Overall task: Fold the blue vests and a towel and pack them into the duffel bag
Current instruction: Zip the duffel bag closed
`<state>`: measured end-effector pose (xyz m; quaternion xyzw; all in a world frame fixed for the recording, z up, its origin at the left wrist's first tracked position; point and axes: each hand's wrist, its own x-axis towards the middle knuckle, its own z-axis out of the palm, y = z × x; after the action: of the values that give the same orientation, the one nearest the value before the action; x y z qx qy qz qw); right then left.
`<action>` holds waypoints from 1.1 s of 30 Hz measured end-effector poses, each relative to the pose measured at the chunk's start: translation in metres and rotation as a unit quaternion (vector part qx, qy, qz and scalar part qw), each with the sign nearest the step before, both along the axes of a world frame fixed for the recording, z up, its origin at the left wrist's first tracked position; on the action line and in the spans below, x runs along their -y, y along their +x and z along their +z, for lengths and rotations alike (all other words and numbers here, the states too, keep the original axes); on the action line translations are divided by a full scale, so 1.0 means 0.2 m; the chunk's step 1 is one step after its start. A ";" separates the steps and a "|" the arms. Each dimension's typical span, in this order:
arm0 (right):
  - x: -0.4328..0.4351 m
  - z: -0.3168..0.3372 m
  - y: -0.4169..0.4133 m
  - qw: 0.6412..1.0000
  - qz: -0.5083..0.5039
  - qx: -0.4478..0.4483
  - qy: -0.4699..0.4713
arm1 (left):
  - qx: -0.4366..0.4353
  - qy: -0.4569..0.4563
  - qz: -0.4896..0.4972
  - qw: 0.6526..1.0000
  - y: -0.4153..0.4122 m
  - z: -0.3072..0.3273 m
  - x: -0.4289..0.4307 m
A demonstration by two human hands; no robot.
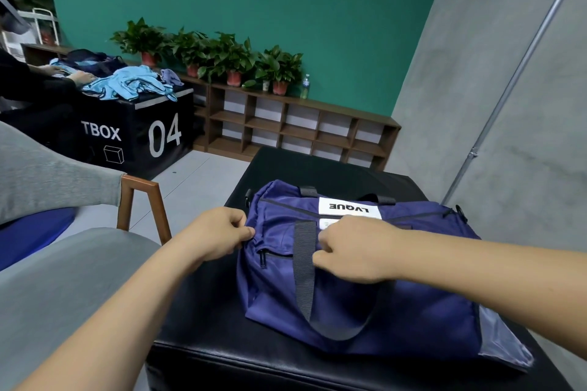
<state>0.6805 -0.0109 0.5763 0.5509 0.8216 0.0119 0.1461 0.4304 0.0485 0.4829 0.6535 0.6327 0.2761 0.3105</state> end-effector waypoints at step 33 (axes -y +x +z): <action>-0.62 0.24 0.32 0.962 -0.064 -0.026 0.266 | -0.003 -0.002 -0.003 1.000 0.00 0.01 0.01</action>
<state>0.7446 0.1124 0.6248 0.6213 0.7556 0.2058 -0.0267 0.4303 0.0457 0.4854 0.6554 0.6325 0.2721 0.3105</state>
